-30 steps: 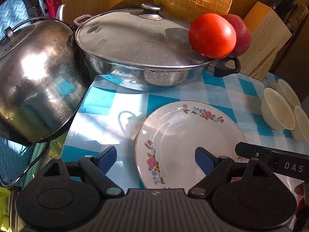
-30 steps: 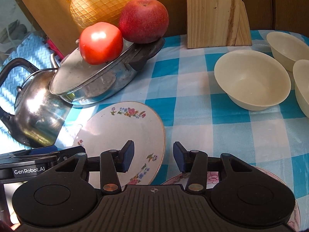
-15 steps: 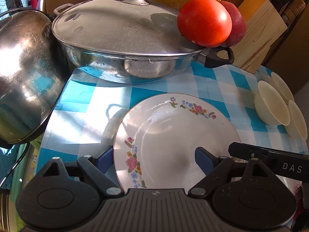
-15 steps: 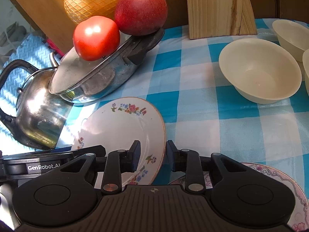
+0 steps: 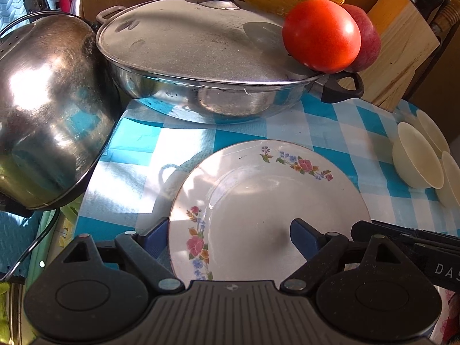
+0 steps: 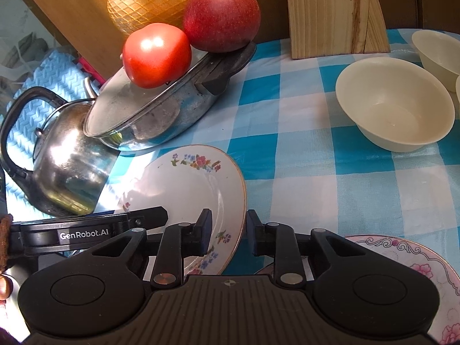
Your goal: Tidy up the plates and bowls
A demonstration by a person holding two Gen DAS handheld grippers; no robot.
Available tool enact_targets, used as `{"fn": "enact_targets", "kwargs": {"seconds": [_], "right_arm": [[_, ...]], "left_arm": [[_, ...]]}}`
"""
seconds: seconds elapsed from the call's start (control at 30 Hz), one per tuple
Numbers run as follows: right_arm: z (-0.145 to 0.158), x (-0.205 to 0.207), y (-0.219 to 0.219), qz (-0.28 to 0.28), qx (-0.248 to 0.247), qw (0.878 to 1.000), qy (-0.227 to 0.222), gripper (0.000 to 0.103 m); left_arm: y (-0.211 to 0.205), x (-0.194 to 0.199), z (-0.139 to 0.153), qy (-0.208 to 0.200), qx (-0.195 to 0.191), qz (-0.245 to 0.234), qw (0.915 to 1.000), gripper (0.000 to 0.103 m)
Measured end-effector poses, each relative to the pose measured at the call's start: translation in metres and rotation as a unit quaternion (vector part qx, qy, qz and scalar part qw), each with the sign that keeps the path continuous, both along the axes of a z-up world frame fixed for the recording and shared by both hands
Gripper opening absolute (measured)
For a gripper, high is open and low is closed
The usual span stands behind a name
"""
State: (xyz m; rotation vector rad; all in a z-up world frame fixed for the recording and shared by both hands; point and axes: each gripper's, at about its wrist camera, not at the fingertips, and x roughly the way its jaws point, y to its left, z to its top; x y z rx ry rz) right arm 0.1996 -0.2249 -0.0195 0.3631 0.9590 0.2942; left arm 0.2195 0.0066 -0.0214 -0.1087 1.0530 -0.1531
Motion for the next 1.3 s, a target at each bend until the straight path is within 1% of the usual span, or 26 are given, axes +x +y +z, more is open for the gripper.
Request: {"fn": "enact_targets", "kwargs": {"seconds": [0.17,0.3,0.73,0.93,1.3], "right_arm": [[0.005,-0.004,0.002,0.0,0.01,1.0,-0.003,0.033],[0.007,-0.008,0.005,0.003,0.012,1.0,-0.004,0.033],[0.016,-0.029,0.014,0.021,0.008,1.0,-0.011,0.033],[0.021,-0.044,0.018,0.028,0.009,0.999,-0.015,0.033],[0.025,-0.073,0.027,0.044,-0.005,0.999,-0.022,0.033]], "left_arm": [[0.007,-0.007,0.01,-0.013,-0.011,0.004,0.9999,0.083],[0.008,-0.013,0.015,-0.021,-0.007,0.005,0.9997,0.083],[0.016,-0.037,0.022,-0.027,-0.014,0.016,0.9994,0.083],[0.018,-0.052,0.03,-0.048,-0.008,0.017,0.9987,0.083],[0.024,-0.085,0.028,-0.047,-0.006,0.025,0.9985,0.083]]}}
